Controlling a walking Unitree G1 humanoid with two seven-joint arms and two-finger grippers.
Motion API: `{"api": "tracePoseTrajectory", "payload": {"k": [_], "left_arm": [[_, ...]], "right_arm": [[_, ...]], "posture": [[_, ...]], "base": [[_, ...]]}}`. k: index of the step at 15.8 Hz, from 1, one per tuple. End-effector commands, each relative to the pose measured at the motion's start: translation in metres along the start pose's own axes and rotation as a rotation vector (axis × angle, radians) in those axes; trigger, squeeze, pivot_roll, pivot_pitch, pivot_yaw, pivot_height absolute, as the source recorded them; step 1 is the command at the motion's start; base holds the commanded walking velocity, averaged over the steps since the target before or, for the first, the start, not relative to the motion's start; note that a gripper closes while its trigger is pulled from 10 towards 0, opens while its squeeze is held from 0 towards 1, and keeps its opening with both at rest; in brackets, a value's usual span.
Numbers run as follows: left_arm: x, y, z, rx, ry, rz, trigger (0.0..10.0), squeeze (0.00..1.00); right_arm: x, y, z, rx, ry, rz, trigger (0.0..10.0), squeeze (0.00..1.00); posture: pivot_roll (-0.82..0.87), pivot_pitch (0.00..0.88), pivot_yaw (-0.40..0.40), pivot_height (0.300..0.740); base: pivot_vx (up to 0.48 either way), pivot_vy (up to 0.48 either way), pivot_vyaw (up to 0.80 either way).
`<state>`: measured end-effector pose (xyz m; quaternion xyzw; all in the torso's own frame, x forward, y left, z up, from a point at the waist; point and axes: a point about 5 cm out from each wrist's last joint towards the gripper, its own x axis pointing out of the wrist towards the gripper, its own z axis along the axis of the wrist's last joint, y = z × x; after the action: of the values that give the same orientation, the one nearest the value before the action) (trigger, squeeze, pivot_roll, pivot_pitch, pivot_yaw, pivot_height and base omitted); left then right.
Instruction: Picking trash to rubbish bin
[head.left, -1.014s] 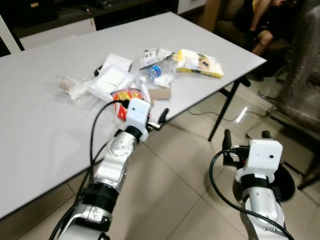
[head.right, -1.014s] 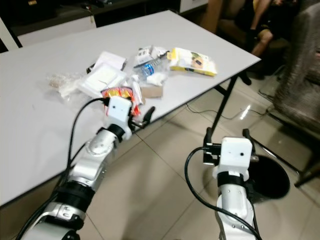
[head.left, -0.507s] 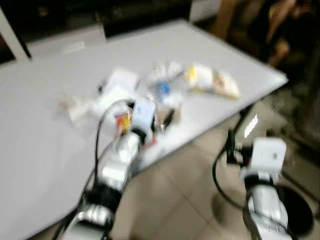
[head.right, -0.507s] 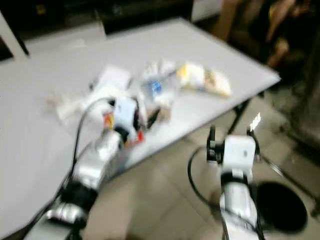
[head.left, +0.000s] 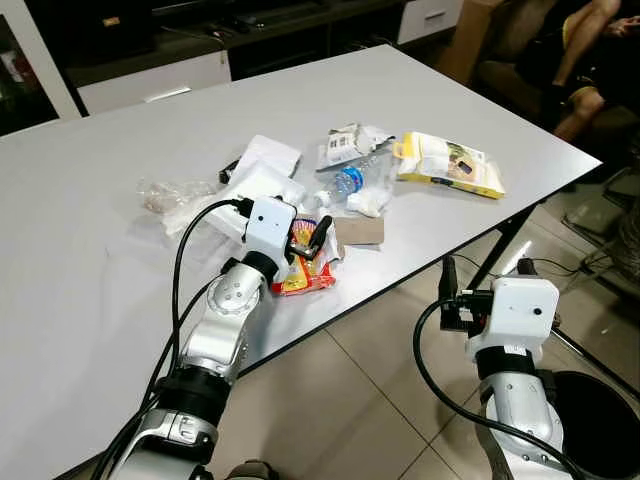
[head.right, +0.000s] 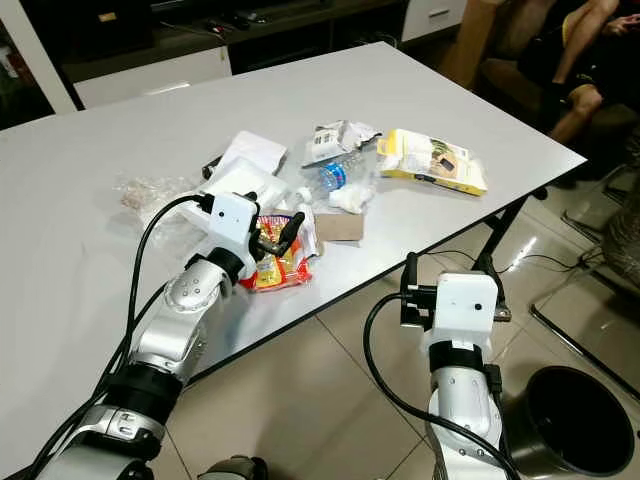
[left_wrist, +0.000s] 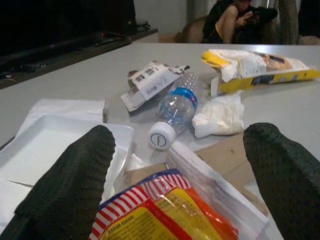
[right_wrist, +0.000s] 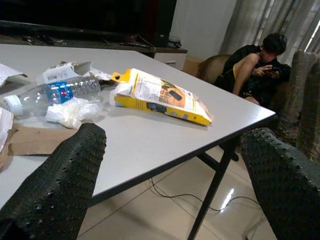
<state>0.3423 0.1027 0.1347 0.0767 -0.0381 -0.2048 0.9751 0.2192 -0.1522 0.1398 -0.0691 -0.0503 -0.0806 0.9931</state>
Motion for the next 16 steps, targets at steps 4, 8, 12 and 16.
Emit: {"api": "tracePoseTrajectory", "payload": {"k": [4,8,12,16], "left_arm": [[-0.007,0.017,0.001,0.086,0.099,-0.040,10.0,0.00],[-0.014,0.031,0.007,0.115,0.125,-0.019,10.0,0.00],[-0.019,0.042,0.015,0.106,0.158,0.002,10.0,0.00],[-0.028,0.050,0.015,0.084,0.206,-0.025,10.0,0.00]], "right_arm": [[-0.001,0.002,0.001,-0.013,-0.004,0.001,10.0,0.00],[-0.001,0.007,-0.001,-0.005,0.002,0.014,10.0,0.00],[0.002,0.012,-0.002,0.000,0.000,0.031,10.0,0.00],[0.005,0.014,-0.003,0.004,-0.001,0.039,10.0,0.00]], "posture": [[0.11,0.122,-0.004,0.740],[0.14,0.138,0.000,0.740],[0.17,0.140,0.001,0.740],[0.19,0.137,0.001,0.740]], "base": [[0.000,0.000,0.00],[0.000,0.000,0.00],[0.000,0.000,0.00],[0.000,0.000,0.00]]}}
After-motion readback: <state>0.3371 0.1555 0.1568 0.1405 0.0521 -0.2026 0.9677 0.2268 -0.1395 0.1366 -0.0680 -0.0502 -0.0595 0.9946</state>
